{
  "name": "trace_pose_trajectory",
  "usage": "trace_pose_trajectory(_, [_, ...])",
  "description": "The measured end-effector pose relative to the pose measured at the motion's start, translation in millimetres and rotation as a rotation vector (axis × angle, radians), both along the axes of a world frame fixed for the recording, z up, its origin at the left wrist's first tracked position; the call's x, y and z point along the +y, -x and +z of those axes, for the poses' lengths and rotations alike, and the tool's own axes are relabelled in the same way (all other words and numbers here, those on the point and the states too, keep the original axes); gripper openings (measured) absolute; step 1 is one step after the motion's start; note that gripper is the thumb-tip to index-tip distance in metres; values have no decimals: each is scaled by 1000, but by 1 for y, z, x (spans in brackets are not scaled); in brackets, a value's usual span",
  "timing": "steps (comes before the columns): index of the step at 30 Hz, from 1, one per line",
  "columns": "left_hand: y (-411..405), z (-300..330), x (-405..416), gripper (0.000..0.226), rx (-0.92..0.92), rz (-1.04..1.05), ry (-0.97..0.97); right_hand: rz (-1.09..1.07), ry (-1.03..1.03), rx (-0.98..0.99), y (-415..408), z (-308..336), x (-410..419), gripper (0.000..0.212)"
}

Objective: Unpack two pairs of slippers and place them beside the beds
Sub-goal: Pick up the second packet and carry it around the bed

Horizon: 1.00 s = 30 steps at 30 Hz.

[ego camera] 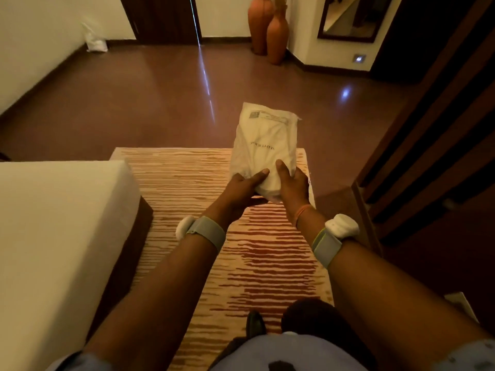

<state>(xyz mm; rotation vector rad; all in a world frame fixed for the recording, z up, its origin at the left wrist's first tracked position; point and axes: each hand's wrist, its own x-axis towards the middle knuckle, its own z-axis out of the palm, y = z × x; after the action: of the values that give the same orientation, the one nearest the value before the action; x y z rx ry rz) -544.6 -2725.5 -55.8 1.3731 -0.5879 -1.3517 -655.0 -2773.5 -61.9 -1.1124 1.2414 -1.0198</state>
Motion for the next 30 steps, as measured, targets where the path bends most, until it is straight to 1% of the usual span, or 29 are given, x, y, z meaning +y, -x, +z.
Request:
trace_pose_trajectory(1, [-5, -6, -6, 55, 23, -2, -4, 11, -1, -6, -2, -3, -7, 46])
trace_pose_trajectory(4, [-48, -5, -96, 66, 22, 71, -31, 35, -26, -16, -49, -4, -98, 44])
trace_pose_trajectory(5, [-66, -9, -130, 65, 19, 74, -22, 41, -32, -25, -65, -8, -133, 43])
trace_pose_trajectory(6, [-72, -8, -140, 62, -9, 55, -16, 45, -16, -11, -70, -8, -144, 42])
trace_pose_trajectory(9, [-118, -18, -245, 47, -7, 106, -18, 89, -3, -29, -124, -24, -257, 34])
trace_pose_trajectory(10, [-124, -18, -255, 45, 3, 98, -13, 99, 4, -41, -128, -27, -268, 28])
trace_pose_trajectory(14, [-188, -6, -385, 51, -14, 226, -38, 202, -26, -63, -203, -19, -408, 14])
trace_pose_trajectory(15, [-193, -7, -392, 50, -14, 225, -35, 210, -29, -62, -207, -18, -414, 10])
trace_pose_trajectory(16, [-208, 1, -418, 48, -13, 254, -22, 234, -29, -71, -225, -8, -444, 8])
trace_pose_trajectory(17, [-224, 2, -445, 45, 1, 260, -23, 265, -22, -62, -246, -5, -475, 9])
trace_pose_trajectory(18, [-229, 3, -452, 42, 1, 271, -16, 273, -19, -74, -250, -2, -483, 12])
trace_pose_trajectory(22, [-303, 3, -538, 53, 28, 379, -20, 365, -16, -48, -325, 5, -573, 11])
trace_pose_trajectory(24, [-333, 3, -567, 52, 27, 376, 1, 385, -5, -63, -356, 4, -605, 18])
trace_pose_trajectory(27, [-412, -14, -633, 48, 26, 447, 5, 438, -2, -57, -440, -9, -673, 28])
trace_pose_trajectory(30, [-496, -30, -689, 45, 25, 483, 12, 476, 4, -76, -528, -25, -733, 28])
